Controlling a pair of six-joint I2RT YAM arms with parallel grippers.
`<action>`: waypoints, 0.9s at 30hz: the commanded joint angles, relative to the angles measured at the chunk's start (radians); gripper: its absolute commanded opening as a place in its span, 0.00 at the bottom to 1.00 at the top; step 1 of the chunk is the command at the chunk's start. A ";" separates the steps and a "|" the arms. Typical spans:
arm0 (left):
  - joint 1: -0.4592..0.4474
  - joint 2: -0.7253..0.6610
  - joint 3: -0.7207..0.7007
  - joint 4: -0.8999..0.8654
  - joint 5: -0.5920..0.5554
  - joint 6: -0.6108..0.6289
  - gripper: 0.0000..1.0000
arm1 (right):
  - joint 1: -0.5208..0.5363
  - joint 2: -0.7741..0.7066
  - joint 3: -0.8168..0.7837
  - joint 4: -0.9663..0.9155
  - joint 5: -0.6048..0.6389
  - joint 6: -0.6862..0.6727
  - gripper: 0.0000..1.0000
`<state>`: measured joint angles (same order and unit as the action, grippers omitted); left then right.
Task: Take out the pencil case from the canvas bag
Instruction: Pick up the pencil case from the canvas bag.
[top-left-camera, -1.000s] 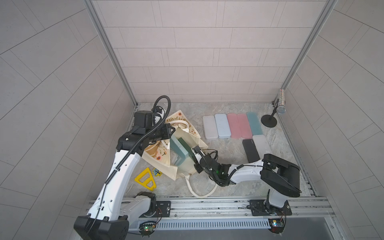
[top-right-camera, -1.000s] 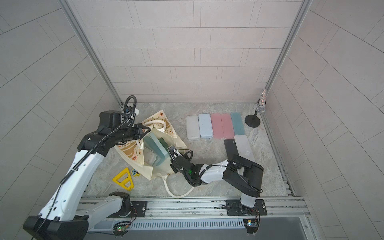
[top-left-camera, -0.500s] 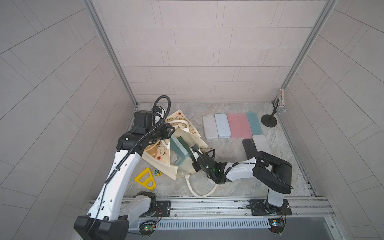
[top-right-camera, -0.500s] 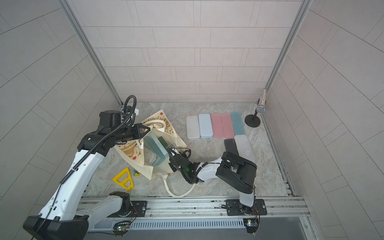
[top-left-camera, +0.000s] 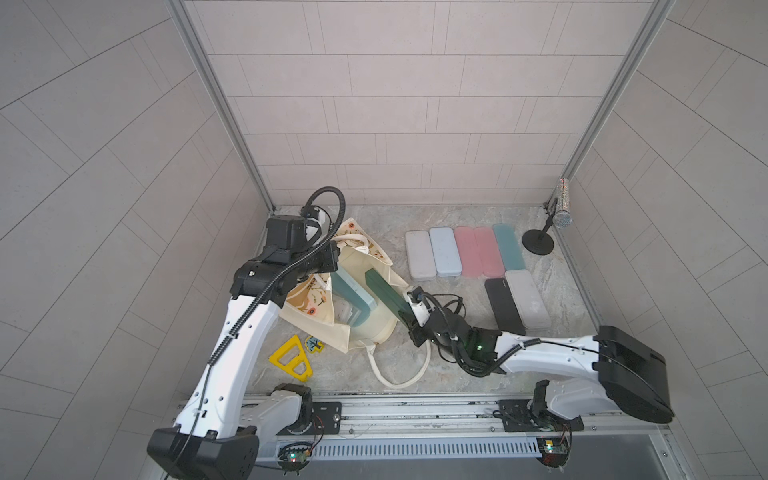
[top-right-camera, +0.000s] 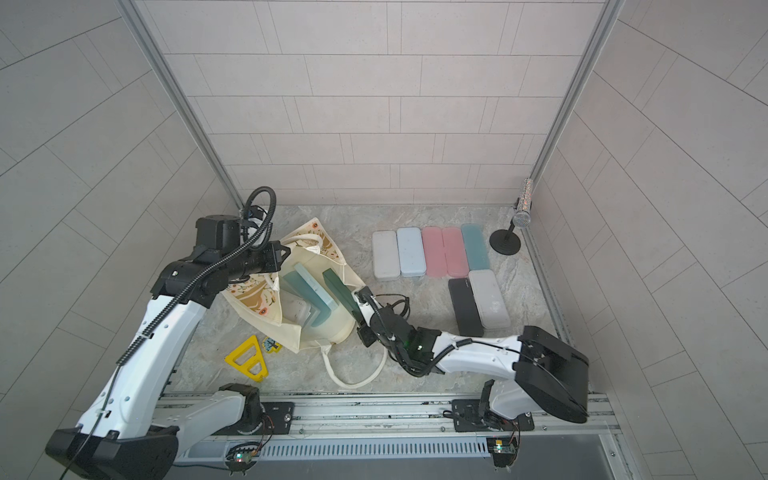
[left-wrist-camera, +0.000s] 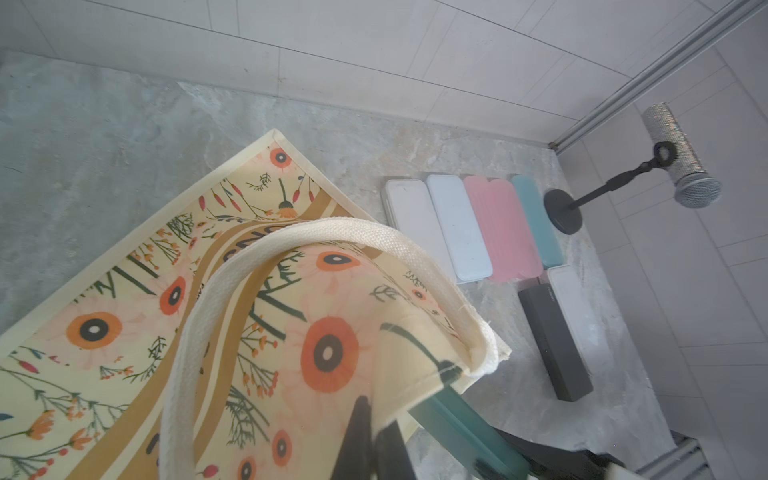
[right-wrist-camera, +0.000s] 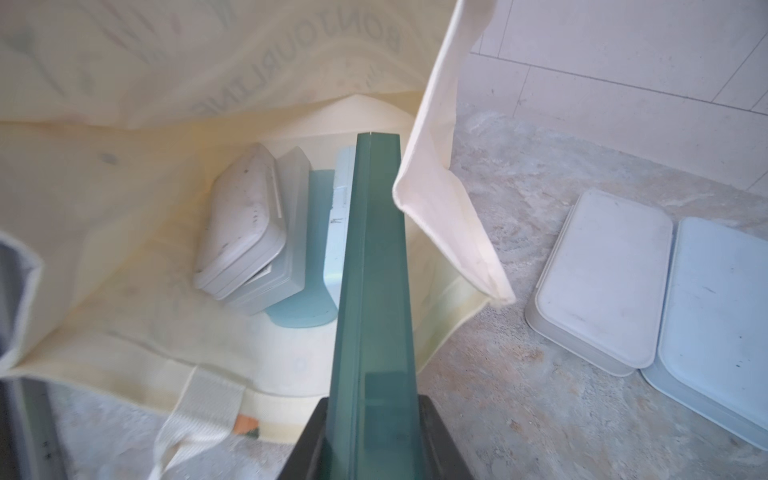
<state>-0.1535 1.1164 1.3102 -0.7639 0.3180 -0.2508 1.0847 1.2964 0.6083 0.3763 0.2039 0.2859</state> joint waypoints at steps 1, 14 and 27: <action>0.004 0.002 0.059 0.031 -0.085 0.063 0.00 | 0.003 -0.137 -0.044 -0.108 -0.062 -0.028 0.18; 0.009 -0.008 0.081 0.035 -0.311 0.135 0.00 | 0.003 -0.529 -0.075 -0.471 0.086 -0.126 0.18; 0.012 -0.007 0.074 0.092 -0.345 0.123 0.00 | -0.015 -0.583 -0.140 -0.594 0.327 0.093 0.17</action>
<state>-0.1478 1.1316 1.3510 -0.7708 -0.0067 -0.1303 1.0801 0.7074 0.4686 -0.2039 0.4591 0.2977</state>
